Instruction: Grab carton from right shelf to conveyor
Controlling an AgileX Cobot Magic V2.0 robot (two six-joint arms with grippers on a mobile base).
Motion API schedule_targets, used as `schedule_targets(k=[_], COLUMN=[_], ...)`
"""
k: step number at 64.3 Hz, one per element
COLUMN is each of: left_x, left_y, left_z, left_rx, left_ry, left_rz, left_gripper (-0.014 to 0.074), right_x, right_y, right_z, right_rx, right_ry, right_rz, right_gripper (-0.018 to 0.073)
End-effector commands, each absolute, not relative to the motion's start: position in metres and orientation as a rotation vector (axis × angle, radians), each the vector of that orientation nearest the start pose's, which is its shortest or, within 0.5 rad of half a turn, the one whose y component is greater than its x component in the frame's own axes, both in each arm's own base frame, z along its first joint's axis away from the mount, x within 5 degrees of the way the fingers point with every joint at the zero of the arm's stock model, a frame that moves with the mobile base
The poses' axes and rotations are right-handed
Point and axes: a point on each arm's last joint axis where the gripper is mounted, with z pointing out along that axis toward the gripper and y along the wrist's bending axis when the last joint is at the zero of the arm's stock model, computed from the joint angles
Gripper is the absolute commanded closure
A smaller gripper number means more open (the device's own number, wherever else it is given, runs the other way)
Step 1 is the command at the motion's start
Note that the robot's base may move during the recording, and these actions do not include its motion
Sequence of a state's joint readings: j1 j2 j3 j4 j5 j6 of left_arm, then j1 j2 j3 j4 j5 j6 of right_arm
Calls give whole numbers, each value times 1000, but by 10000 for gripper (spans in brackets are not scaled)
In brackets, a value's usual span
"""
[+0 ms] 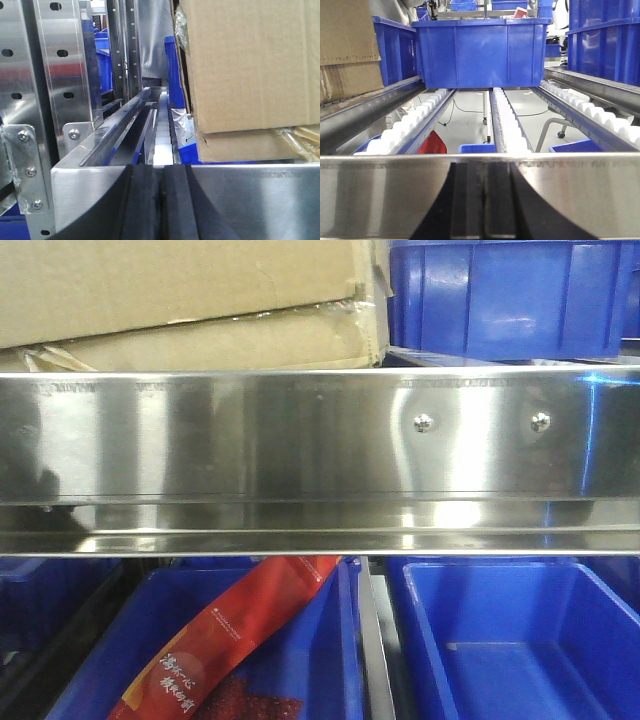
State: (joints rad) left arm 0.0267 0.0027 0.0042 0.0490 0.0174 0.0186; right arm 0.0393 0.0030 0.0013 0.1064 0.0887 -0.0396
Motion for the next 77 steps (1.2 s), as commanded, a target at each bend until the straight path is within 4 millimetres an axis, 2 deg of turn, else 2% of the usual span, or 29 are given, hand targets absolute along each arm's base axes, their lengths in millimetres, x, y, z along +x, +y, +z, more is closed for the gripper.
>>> schedule_targets(k=[1, 46, 57, 63, 70, 77], left_x=[56, 56, 55, 54, 48, 37], left_y=[1, 1, 1, 1, 1, 1], left_z=[213, 218, 223, 227, 253, 288], left_rx=[32, 33, 34, 34, 32, 31], left_ry=[1484, 1433, 1371, 1329, 1286, 1275], left_rz=[75, 75, 74, 74, 76, 87], left_gripper=[582, 582, 582, 582, 582, 582], right_x=[56, 56, 56, 55, 53, 45], right_y=[3, 3, 2, 1, 0, 2], right_z=[207, 207, 212, 220, 230, 261], right_rx=[7, 7, 11, 18, 41, 23], right_ry=[1550, 1547, 1492, 1405, 1324, 1371], right_rz=[80, 80, 77, 73, 87, 107], right_gripper=[627, 627, 627, 627, 627, 627])
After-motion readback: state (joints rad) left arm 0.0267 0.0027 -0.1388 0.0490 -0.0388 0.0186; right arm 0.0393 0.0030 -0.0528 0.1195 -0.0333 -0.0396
